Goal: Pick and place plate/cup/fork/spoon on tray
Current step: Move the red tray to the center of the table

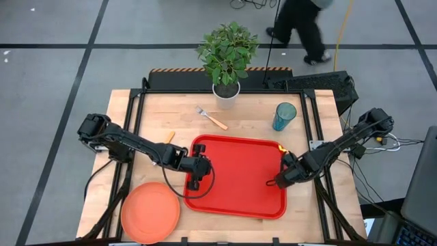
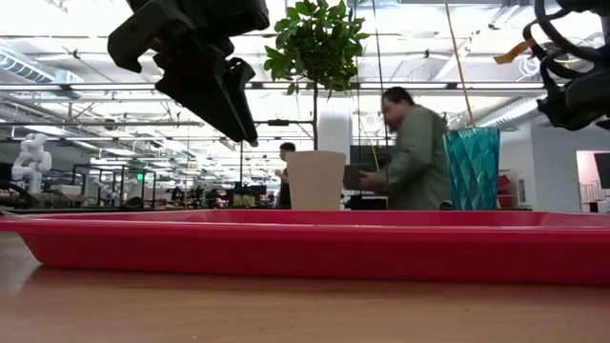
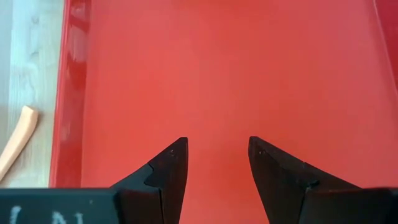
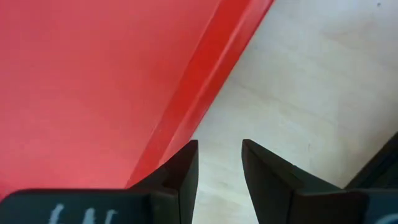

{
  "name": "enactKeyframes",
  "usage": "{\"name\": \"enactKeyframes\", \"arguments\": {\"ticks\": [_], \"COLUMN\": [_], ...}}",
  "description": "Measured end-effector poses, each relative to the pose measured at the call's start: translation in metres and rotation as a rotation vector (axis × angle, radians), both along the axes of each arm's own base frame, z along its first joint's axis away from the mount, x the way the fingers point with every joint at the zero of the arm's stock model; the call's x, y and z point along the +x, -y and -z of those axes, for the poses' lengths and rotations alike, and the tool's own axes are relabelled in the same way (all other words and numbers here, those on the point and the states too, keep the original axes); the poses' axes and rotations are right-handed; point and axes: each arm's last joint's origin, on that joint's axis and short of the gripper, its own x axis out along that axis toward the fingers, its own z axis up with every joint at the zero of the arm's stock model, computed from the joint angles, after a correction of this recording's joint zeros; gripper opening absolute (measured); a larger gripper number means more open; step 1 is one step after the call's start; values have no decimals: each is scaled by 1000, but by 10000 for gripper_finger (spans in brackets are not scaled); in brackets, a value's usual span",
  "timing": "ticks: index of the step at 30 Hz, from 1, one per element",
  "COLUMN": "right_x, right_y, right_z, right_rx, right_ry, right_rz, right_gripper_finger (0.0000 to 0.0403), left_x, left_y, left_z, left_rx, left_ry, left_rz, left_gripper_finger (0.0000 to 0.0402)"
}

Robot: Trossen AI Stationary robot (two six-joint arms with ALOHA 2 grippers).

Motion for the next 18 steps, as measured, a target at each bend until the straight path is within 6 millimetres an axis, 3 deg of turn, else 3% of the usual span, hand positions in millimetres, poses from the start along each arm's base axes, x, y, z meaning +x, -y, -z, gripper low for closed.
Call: {"name": "enactKeyframes", "arguments": {"ticks": [8,18], "right_x": [1,0], "right_y": [-1,1], "right_z": [15,16], "right_rx": [15,-20], "right_ry": [81,82], "right_rz": [27,28], "right_gripper_finger": [114,114], "left_x": [0,0], "left_y": [0,0], "left_z": [0,0], "left_rx": [19,21], "left_ry": [-3,-3], "left_rz": [28,30], "left_gripper_finger": [172,172]}}
